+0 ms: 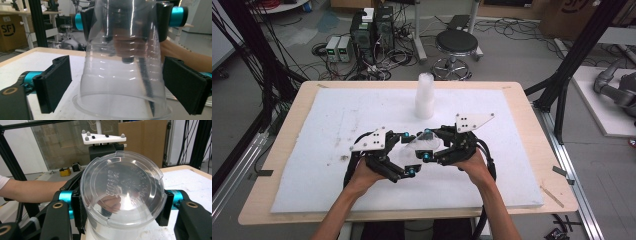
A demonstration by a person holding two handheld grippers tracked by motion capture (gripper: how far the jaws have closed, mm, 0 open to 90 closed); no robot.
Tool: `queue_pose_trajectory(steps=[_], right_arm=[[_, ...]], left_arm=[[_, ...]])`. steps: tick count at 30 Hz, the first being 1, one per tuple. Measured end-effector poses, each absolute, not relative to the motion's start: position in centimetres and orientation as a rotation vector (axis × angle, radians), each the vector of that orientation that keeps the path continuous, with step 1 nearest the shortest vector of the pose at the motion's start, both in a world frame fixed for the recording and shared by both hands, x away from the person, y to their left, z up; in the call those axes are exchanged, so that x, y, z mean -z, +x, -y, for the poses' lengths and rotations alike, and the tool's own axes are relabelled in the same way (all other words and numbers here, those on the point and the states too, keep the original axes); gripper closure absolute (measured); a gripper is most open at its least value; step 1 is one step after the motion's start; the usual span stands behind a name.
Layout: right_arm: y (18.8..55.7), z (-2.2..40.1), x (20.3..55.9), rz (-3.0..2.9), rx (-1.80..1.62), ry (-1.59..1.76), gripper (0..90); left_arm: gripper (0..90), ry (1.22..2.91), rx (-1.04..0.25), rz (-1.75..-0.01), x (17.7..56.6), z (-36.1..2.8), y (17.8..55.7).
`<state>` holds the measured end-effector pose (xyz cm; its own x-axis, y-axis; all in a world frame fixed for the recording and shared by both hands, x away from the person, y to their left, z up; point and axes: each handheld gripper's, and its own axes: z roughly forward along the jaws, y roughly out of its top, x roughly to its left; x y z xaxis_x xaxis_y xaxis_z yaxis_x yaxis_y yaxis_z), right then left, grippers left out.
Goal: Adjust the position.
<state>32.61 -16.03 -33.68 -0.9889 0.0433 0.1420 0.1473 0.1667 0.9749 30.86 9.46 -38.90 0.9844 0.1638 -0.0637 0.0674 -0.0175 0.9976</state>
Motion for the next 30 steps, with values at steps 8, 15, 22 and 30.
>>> queue_pose_trajectory(steps=[8, 15, 22, 30], right_arm=[[32.6, 15.82, 33.8, 2.326, 1.969, -0.185, 41.8], [32.55, 15.76, 33.81, 2.321, 1.966, -0.184, 42.1], [32.57, 15.75, 33.87, 2.332, 1.96, -0.181, 38.1], [32.09, 15.32, 33.48, 2.405, 1.913, -0.212, 13.7]], left_arm=[[16.9, 1.591, -0.057, -0.151, 38.9, -9.31, 30.76], [30.3, 1.588, -0.089, -0.135, 38.82, -9.49, 30.71], [31.6, 1.603, -0.102, -0.131, 38.84, -9.47, 30.68], [31.6, 1.635, -0.121, -0.133, 38.78, -9.94, 30.74]])
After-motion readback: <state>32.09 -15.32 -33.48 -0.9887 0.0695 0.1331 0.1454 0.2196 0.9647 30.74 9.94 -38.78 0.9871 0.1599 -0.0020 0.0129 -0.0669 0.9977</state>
